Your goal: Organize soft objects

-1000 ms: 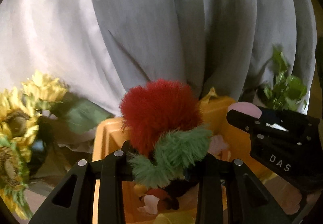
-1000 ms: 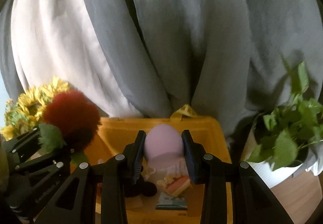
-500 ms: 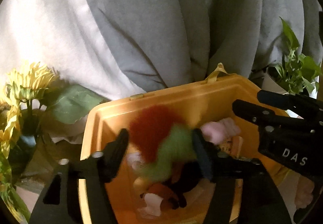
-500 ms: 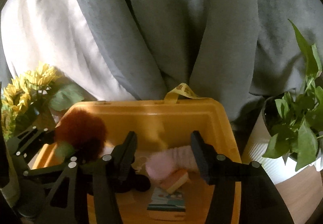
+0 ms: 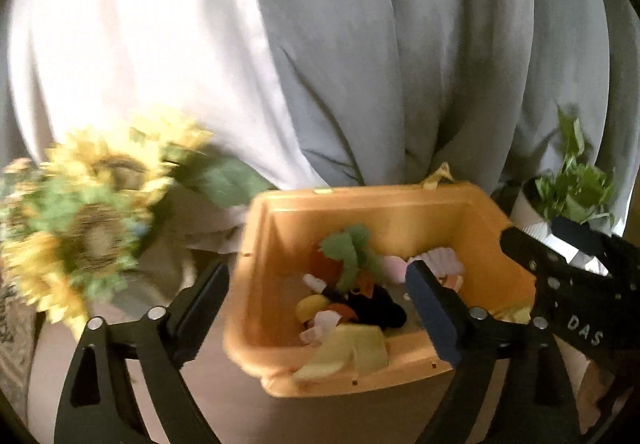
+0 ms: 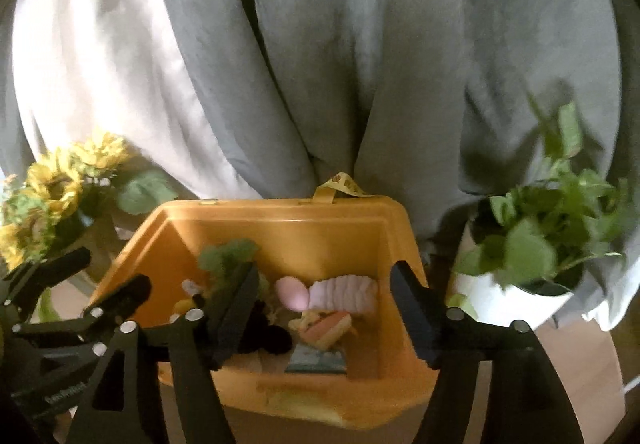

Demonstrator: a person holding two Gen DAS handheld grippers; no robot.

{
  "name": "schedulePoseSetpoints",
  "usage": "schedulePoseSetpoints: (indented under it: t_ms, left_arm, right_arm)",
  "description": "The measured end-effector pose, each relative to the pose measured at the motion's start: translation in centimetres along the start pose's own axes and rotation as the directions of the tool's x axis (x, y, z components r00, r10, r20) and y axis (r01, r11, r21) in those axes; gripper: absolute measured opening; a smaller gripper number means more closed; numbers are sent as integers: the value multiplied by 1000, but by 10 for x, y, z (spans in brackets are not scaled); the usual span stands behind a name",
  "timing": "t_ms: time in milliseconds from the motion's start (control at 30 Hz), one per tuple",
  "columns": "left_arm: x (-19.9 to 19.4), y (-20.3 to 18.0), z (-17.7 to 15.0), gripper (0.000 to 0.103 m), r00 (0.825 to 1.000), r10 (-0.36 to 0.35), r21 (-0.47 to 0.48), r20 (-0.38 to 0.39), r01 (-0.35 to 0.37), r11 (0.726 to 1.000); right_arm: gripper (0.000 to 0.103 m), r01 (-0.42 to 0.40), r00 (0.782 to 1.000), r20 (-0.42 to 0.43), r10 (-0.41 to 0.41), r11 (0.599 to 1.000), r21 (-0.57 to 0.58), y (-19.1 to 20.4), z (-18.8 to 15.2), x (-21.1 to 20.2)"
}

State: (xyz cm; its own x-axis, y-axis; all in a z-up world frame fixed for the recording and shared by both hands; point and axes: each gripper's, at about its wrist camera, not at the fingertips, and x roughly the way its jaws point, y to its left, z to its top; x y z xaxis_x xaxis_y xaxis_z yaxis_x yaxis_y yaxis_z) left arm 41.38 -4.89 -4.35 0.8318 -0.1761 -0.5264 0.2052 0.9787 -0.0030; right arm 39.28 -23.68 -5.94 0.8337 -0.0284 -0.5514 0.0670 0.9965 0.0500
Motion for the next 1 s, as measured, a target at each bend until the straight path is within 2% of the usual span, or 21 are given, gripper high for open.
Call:
schedulePoseSetpoints:
  t_ms: [67,133,333,467,700,1000]
  left_arm:
    - [-21,3,-2,95,999,33,-3,36,-33,999]
    - [-43,5,-4,101,996,56,-6,73,-56,998]
    - [-98,16,-15,103,985,86,-2,147,-87,996]
    - [-129,24,-27,103,981,76,8,176,-79,997]
    - [-168,27,-52,103,983,39,37,180,-46,998]
    - [-222,19,-79,103,980,18,39,199,-27,999]
  right_arm:
    - [76,0,1000,14,0,1000,4,2,-3,-17]
    - [79,3,999,33,-3,1000,11,4,-7,-37]
    - [86,17,996,90,-19,1000,23,16,-20,-90]
    - [92,59,989,131,-64,997,42,25,-32,-126]
    - [93,129,976,168,-139,989,72,37,-59,-181]
    - [93,132,970,201,-140,990,56,42,-82,-234]
